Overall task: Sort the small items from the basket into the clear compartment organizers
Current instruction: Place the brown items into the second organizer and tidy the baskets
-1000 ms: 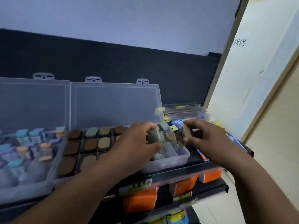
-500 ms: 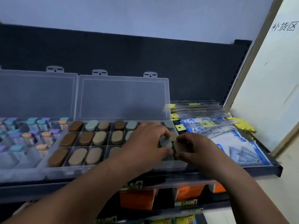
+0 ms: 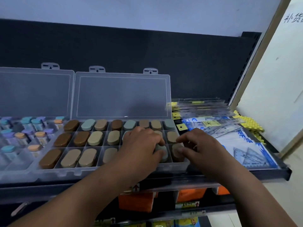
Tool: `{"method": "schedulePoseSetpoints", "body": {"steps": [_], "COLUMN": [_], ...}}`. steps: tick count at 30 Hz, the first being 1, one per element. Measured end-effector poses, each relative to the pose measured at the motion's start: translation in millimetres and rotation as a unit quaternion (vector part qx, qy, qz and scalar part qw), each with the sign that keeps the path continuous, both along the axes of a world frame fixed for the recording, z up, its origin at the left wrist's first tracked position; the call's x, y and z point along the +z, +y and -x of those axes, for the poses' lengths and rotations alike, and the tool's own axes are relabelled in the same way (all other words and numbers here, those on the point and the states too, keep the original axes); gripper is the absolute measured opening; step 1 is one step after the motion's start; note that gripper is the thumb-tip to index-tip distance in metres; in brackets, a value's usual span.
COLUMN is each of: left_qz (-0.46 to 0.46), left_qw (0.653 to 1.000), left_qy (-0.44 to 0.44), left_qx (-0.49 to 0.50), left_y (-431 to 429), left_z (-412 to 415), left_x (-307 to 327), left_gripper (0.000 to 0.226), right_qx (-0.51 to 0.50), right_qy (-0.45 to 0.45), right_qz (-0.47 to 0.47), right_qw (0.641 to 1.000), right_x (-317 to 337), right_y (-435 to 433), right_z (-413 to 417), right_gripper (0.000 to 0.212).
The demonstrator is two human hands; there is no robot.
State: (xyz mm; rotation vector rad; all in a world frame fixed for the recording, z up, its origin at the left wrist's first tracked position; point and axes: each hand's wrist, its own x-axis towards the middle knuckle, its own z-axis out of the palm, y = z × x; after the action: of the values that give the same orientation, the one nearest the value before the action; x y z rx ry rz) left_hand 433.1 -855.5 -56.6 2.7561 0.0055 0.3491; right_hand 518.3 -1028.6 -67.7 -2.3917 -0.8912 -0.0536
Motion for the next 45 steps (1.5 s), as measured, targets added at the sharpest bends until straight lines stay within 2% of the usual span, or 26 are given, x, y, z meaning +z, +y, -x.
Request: {"method": "schedulePoseSetpoints", "body": {"steps": [7,12,16,19,23,29,34,41,45], "left_qz": [-0.048,-0.033,-0.077,-0.107,-0.113,-0.048,0.013,0.030,0.066], "left_qw": [0.999,0.999,0.996,0.994,0.993,0.998,0.996,0.985,0.979], "left_qy": [0.004,-0.036,-0.012,0.032,0.029,-0.005,-0.016,-0.062,-0.077], "left_qx": [-0.006,0.013,0.035,0.016,0.023,0.049,0.092,0.160,0.178], "left_y": [-1.8,8.5,17.8,18.6,16.9,27.1,58.6,95.1,115.8], "left_z": [-2.1,-15.7,-39.1,-46.6,-46.8,-37.5,-16.1,23.4,45.3], "left_x": [-5.9,6.7,10.8,4.1,-2.7,3.4,12.1,17.3,21.4], "left_gripper": [0.026,0.024,0.023,0.023,0.025,0.036,0.046,0.043,0.040], "right_qx": [0.018,-0.009,-0.017,-0.008,0.011,-0.023,-0.028,-0.024,-0.016], "right_qy": [0.028,-0.008,-0.021,0.006,0.018,-0.039,-0.041,-0.027,-0.056], "right_qz": [0.025,-0.032,0.019,0.052,0.065,0.011,0.082,0.091,0.020], "right_qw": [0.999,0.999,0.999,0.999,0.998,0.999,0.995,0.995,0.998], "right_x": [-4.1,9.2,9.5,1.4,0.2,9.1,-5.7,-2.0,23.5], "right_y": [-2.4,8.6,22.4,25.9,24.8,39.2,56.9,54.9,66.5], "right_z": [-5.1,-21.4,-34.7,-39.2,-45.2,-63.4,-83.8,-76.5,-45.3], "right_gripper": [0.018,0.020,0.024,0.025,0.024,0.031,0.029,0.032,0.036]}}
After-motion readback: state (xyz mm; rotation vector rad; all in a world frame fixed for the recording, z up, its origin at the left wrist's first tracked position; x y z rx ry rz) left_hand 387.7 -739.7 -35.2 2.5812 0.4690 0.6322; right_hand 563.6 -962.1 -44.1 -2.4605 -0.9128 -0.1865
